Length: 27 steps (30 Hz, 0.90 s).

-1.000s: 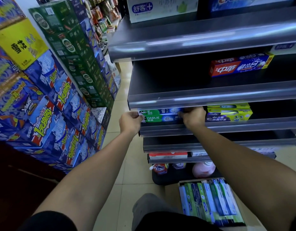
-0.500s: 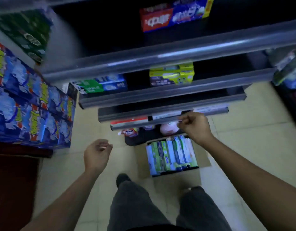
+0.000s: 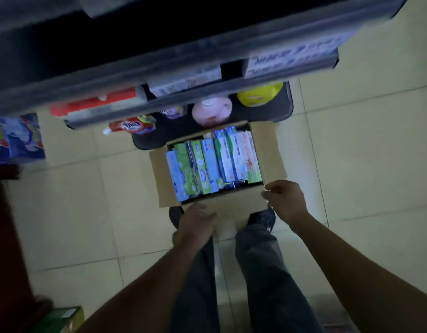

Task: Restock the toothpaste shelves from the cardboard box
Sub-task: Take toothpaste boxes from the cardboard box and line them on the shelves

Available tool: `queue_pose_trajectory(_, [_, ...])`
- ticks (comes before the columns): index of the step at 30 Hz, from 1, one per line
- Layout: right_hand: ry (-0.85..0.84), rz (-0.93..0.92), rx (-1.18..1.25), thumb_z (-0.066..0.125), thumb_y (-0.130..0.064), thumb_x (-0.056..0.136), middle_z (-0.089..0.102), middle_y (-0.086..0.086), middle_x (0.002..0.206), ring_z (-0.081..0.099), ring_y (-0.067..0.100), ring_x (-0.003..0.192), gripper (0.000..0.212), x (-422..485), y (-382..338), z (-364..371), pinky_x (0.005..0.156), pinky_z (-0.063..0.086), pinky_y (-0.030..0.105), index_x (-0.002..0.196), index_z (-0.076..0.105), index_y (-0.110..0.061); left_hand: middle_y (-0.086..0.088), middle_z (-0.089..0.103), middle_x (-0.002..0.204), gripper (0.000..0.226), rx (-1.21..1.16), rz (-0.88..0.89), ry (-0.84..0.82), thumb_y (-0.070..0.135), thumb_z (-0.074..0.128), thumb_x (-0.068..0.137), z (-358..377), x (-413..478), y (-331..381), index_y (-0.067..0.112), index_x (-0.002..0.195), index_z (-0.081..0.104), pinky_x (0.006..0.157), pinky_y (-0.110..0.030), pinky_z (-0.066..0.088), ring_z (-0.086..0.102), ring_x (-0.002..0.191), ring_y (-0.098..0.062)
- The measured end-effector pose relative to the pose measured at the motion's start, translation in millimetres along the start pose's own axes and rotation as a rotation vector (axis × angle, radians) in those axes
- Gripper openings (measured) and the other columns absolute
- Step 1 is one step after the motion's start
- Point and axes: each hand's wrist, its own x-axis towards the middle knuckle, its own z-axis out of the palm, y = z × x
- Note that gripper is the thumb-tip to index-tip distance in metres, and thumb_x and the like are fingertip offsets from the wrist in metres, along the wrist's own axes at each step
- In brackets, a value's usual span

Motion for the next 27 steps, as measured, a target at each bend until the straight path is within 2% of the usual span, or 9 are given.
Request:
queue_pose_trajectory(3, [0.020, 0.051, 0.063, 0.078, -0.009, 0.081, 0.076, 0.009, 0.091, 0.071, 0.032, 0.093, 0.012, 29.1, 31.5, 21.4, 0.094, 0.054, 0.050, 0.092, 0.075, -0.009, -0.013, 0.074, 0.110, 0.044, -0.229, -0.161, -0.033, 0.041, 0.075, 0.086, 46.4, 59.6, 17.6, 0.004, 0.108, 0.071, 0.072, -0.020, 0.047, 0.070, 0.086, -0.023])
queue_pose_trajectory(6, [0.040, 0.074, 0.074, 0.076, -0.009, 0.083, 0.076, 0.007, 0.087, 0.071, 0.029, 0.089, 0.009, 43.5, 58.3, 36.9, 0.090, 0.056, 0.051, 0.091, 0.076, -0.010, -0.007, 0.066, 0.109, 0.046, -0.625, -0.365, -0.120, 0.044, 0.079, 0.086, 71.3, 100.1, 39.1, 0.010, 0.113, 0.064, 0.071, -0.031, 0.055, 0.064, 0.072, -0.019])
queue_pose_trajectory(8, [0.032, 0.091, 0.094, 0.075, -0.009, 0.084, 0.075, 0.009, 0.088, 0.071, 0.030, 0.088, 0.010, 48.5, 76.1, 45.8, 0.089, 0.057, 0.051, 0.094, 0.075, -0.011, -0.003, 0.064, 0.117, 0.060, -0.740, -0.404, -0.171, 0.042, 0.082, 0.083, 84.2, 121.6, 41.0, 0.012, 0.130, 0.059, 0.075, -0.032, 0.057, 0.064, 0.080, -0.016])
queue_pose_trajectory(11, [0.007, 0.109, 0.097, 0.074, -0.010, 0.086, 0.075, 0.009, 0.090, 0.071, 0.033, 0.089, 0.012, 51.0, 97.6, 54.6, 0.088, 0.057, 0.052, 0.096, 0.074, -0.014, -0.003, 0.068, 0.111, 0.058, -0.832, -0.375, -0.234, 0.031, 0.086, 0.082, 102.7, 141.6, 31.3, 0.013, 0.131, 0.062, 0.074, -0.030, 0.059, 0.065, 0.084, -0.020])
queue_pose_trajectory(14, [-0.034, 0.121, 0.055, 0.073, -0.010, 0.086, 0.076, 0.007, 0.087, 0.070, 0.030, 0.086, 0.008, 49.3, 109.3, 63.2, 0.087, 0.056, 0.054, 0.089, 0.075, -0.017, -0.004, 0.065, 0.079, 0.026, -0.843, -0.277, -0.162, 0.022, 0.086, 0.083, 114.7, 149.9, 19.6, 0.012, 0.091, 0.064, 0.064, -0.031, 0.052, 0.057, 0.069, -0.018])
queue_pose_trajectory(19, [-0.052, 0.092, 0.102, 0.071, -0.006, 0.087, 0.075, 0.009, 0.087, 0.069, 0.029, 0.084, 0.007, 44.1, 98.6, 66.2, 0.088, 0.056, 0.051, 0.090, 0.075, -0.011, -0.008, 0.064, 0.077, 0.030, -0.886, -0.200, -0.084, 0.017, 0.088, 0.079, 97.1, 129.0, 6.0, 0.014, 0.071, 0.059, 0.075, -0.035, 0.053, 0.061, 0.077, -0.020])
queue_pose_trajectory(23, [-0.059, 0.000, 0.253, 0.075, -0.014, 0.087, 0.073, 0.016, 0.081, 0.067, 0.026, 0.073, 0.010, 32.7, 64.2, 74.1, 0.074, 0.056, 0.041, 0.094, 0.074, -0.007, -0.010, 0.070, 0.091, 0.018, -0.958, -0.205, -0.157, 0.017, 0.083, 0.083, 64.1, 81.2, -4.9, 0.006, 0.087, 0.069, 0.084, -0.032, 0.056, 0.067, 0.090, -0.022])
queue_pose_trajectory(25, [-0.127, -0.006, 0.322, 0.079, -0.029, 0.085, 0.075, 0.009, 0.087, 0.071, 0.027, 0.083, 0.021, 22.5, 47.2, 83.3, 0.076, 0.057, 0.041, 0.101, 0.073, -0.016, -0.009, 0.070, 0.088, 0.027, -0.995, -0.180, -0.178, 0.017, 0.082, 0.082, 52.3, 54.1, -11.4, -0.001, 0.097, 0.069, 0.084, -0.029, 0.057, 0.067, 0.090, -0.020])
queue_pose_trajectory(27, [-0.255, 0.008, 0.373, 0.080, -0.048, 0.078, 0.075, -0.002, 0.094, 0.073, 0.021, 0.090, 0.035, 11.6, 32.4, 94.2, 0.075, 0.060, 0.037, 0.107, 0.071, -0.031, -0.013, 0.070, 0.084, 0.036, -0.978, -0.138, -0.154, 0.022, 0.088, 0.073, 45.5, 28.5, -14.8, -0.002, 0.093, 0.071, 0.084, -0.032, 0.056, 0.068, 0.086, -0.019])
